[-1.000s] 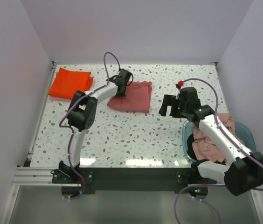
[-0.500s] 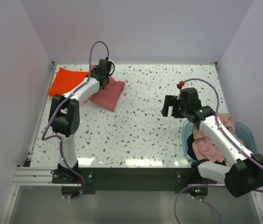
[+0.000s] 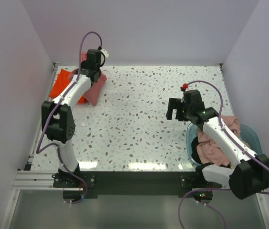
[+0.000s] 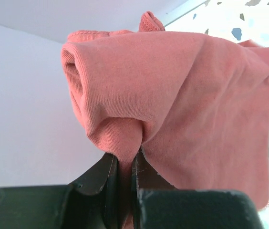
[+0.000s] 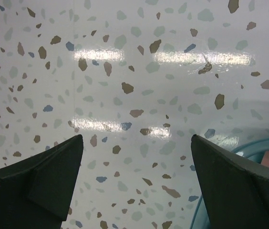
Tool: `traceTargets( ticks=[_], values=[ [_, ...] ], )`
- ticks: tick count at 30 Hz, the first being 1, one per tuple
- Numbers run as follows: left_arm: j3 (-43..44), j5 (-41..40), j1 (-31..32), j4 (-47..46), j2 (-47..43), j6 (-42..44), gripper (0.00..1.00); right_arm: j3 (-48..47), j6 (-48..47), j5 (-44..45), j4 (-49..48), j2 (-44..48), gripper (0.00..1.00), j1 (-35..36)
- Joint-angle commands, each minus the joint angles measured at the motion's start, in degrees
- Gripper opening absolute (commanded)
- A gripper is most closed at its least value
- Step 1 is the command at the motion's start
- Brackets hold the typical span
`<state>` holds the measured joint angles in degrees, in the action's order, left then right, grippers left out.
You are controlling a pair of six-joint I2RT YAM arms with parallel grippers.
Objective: Fold and stack the t-shirts
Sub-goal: Neatly place the folded tshirt to the corner
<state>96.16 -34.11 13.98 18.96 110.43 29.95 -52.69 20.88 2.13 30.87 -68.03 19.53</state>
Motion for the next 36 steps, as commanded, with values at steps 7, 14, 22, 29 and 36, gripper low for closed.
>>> traceTargets(
  ticks=[7, 14, 22, 29, 36],
  values=[
    [2.72, 0.80, -0.97, -2.35, -9.53, 4.67, 0.00, -1.10, -0.76, 1.82, 0.94, 0.18, 0.99, -0.02],
    [3.16, 2.02, -1.67, -1.47, -12.08, 5.99, 0.00, -0.84, -0.50, 1.21, 1.03, 0.70, 0.99, -0.11],
    [0.52, 5.37, -4.31, -1.82, -9.11, 4.06, 0.00, -1.10, -0.32, 2.96, 1.73, -0.35, 0.99, -0.10],
    [2.10, 9.22, -7.73, -1.92, -4.35, 3.19, 0.00, -1.81, 0.12, 6.65, 2.70, -2.28, 0.99, -0.10],
    [3.69, 11.78, -11.16, -4.10, 0.39, 3.18, 0.00, -3.39, 0.12, 8.85, 3.93, -4.83, 0.99, -0.10]
  ],
)
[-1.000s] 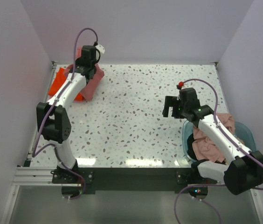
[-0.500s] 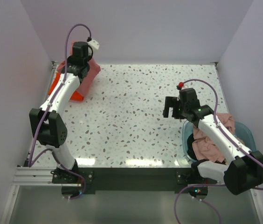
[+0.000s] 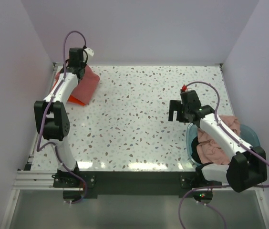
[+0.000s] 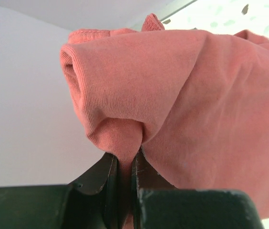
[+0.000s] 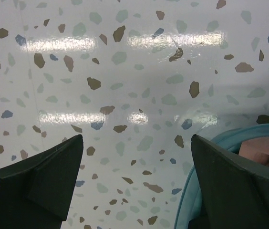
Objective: Fold and stack the t-shirts
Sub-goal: Neatly place the folded tshirt to the corner
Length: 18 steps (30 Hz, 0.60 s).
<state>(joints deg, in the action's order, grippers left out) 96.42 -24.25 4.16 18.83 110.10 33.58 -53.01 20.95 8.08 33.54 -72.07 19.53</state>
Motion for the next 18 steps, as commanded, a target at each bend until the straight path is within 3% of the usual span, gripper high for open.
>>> traceTargets(
  ticks=[1, 9, 10, 11, 12, 18],
  values=[
    [3.51, 1.84, -2.05, -4.50, 2.03, -0.27, 0.00, -3.58, -0.12, 3.26, 1.61, -1.57, 0.99, -0.11],
    [10.88, 1.39, -7.58, -2.40, 9.33, -1.50, 0.00, -6.57, 0.32, 5.19, 4.51, -5.00, 0.99, -0.11],
    [12.81, 2.09, -7.94, -1.61, 10.21, -2.11, 0.09, -7.45, 0.32, 5.63, 4.87, -5.27, 0.99, -0.02],
    [13.96, 3.41, -8.38, 0.83, 10.74, -3.77, 0.34, -7.89, 0.23, 5.72, 5.30, -5.88, 0.99, -0.10],
    [16.32, 4.29, -8.99, 2.25, 11.70, -4.31, 0.99, -8.33, 0.14, 5.55, 5.57, -6.23, 0.99, -0.11],
    [17.14, 4.91, -9.17, 2.53, 8.30, -9.84, 1.00, -10.79, 0.32, 6.51, 7.50, -6.33, 0.99, -0.10]
  ],
)
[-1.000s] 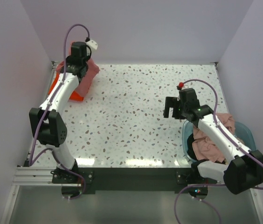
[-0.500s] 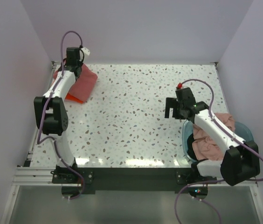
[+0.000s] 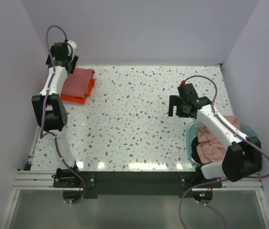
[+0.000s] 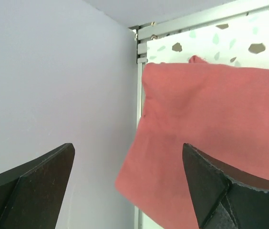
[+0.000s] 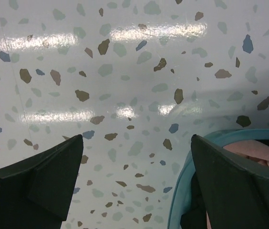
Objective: Fold and stack the t-shirts
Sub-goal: Neatly place the folded tshirt to the corner
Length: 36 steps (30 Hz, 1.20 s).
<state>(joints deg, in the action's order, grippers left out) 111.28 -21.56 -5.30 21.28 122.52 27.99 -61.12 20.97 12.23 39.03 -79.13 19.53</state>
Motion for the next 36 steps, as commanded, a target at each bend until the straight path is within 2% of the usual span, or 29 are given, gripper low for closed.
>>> traceTargets(
  ticks=[1, 7, 8, 10, 11, 14, 15, 18, 21, 24, 27, 28, 32, 36],
  values=[
    [2.18, 3.10, 0.29, 0.25, -5.09, -5.39, 1.00, -2.86, 0.65, 2.45, 1.93, 1.17, 0.99, -0.11],
    [1.92, 10.22, 0.82, 3.50, -13.52, -19.26, 1.00, -3.39, 1.61, 2.45, 2.02, 4.95, 0.98, -0.11],
    [1.22, 11.96, 0.99, 4.73, -14.84, -24.16, 1.00, -3.21, 1.79, 2.36, 2.02, 5.56, 0.99, -0.11],
    [-3.07, 13.29, 2.04, 5.61, -19.32, -29.89, 1.00, -2.51, 1.97, 1.66, 2.02, 7.49, 0.99, -0.11],
    [-5.27, 14.69, 2.66, 6.05, -21.16, -35.40, 1.00, -2.07, 1.88, 1.48, 1.76, 8.11, 0.99, -0.02],
    [-17.82, 15.85, 8.27, 4.22, -29.68, -41.52, 1.00, -0.58, 0.30, -1.06, 1.14, 11.10, 0.99, -0.11],
    [-25.08, 15.59, 13.34, 3.43, -34.32, -41.35, 1.00, -0.05, 0.04, -1.85, 0.88, 11.89, 0.99, -0.11],
    [-37.84, 11.10, 23.71, 0.61, -43.03, -45.64, 1.00, 3.97, -0.84, -4.75, -2.01, 15.67, 0.99, -0.02],
    [-48.74, 12.24, 29.10, -0.44, -50.15, -52.59, 1.00, 6.80, -1.37, -9.58, -5.45, 17.96, 0.99, -0.11],
    [-57.46, 10.84, 31.31, 0.16, -54.91, -57.86, 1.00, 9.26, -0.85, -12.14, -8.08, 18.93, 0.99, -0.11],
    [-62.92, 6.19, 31.84, 5.34, -57.64, -62.34, 1.00, 13.73, 0.64, -12.14, -12.12, 20.33, 0.99, -0.11],
    [-63.99, 3.05, 31.84, 7.44, -58.35, -64.27, 1.00, 14.71, 1.43, -12.14, -13.09, 20.68, 0.99, -0.11],
    [-66.63, 0.83, 31.93, 9.04, -61.43, -65.08, 1.00, 17.70, 2.41, -14.95, -17.66, 20.77, 0.99, -0.11],
    [-66.11, -2.78, 31.93, 11.24, -64.24, -66.48, 1.00, 16.75, 2.85, -14.96, -16.97, 19.98, 0.99, -0.02]
  ],
)
